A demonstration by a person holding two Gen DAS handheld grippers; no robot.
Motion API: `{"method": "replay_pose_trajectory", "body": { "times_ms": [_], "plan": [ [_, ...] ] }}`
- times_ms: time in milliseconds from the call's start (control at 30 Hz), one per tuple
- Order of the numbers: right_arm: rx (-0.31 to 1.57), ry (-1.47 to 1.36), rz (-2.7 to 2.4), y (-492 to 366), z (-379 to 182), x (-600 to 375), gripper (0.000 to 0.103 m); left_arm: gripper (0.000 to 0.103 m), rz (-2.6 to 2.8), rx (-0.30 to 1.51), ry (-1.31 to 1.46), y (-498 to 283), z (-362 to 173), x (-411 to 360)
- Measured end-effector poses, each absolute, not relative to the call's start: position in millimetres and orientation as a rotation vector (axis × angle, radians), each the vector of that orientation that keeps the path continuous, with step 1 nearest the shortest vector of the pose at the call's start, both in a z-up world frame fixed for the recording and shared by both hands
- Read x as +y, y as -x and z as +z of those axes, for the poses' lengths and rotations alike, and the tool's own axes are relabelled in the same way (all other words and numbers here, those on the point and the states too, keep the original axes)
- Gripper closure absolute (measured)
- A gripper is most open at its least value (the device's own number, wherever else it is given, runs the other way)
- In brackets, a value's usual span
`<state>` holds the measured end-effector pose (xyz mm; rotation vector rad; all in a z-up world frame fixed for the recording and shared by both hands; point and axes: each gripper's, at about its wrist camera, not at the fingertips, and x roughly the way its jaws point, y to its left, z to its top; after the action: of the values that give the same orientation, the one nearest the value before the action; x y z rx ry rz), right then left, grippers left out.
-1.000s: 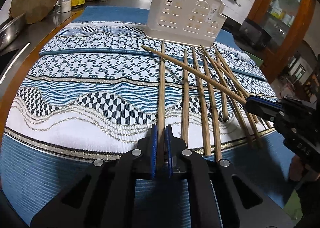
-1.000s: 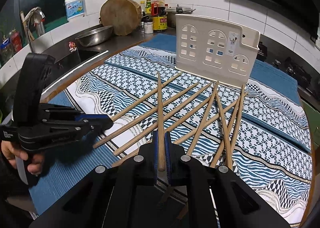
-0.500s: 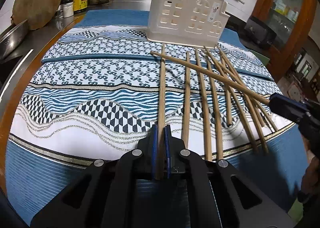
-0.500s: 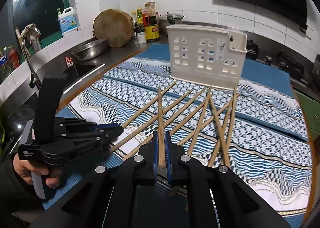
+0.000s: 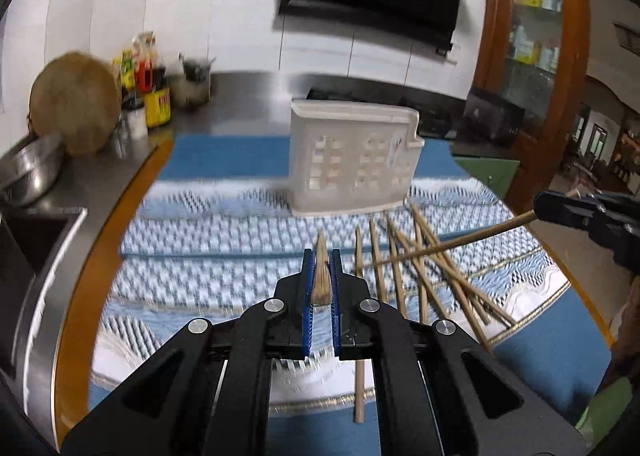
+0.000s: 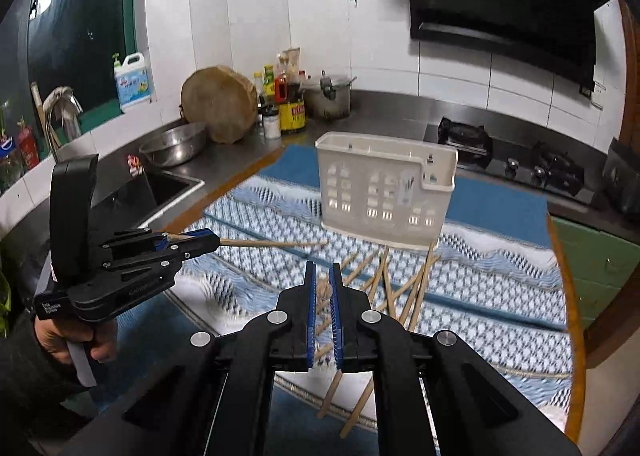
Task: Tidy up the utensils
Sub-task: 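Carry the chopstick in the left tool over the white holder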
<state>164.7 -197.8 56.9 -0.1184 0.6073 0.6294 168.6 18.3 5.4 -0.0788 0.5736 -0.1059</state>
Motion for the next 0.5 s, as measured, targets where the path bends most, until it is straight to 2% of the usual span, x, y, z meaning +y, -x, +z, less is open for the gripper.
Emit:
{"method": "replay_pose_trajectory", "body": {
  "times_ms": [200, 500],
  "plan": [
    [0.618, 0.114, 0.632, -191, 83, -194, 0.096, 0.097, -0.128, 0.562, 0.075, -182, 19, 24],
    [0.606, 0.128, 0.565, -246, 159, -200, 0.096, 0.097, -0.125, 0.537, 0.021, -209, 59, 34]
  ]
}}
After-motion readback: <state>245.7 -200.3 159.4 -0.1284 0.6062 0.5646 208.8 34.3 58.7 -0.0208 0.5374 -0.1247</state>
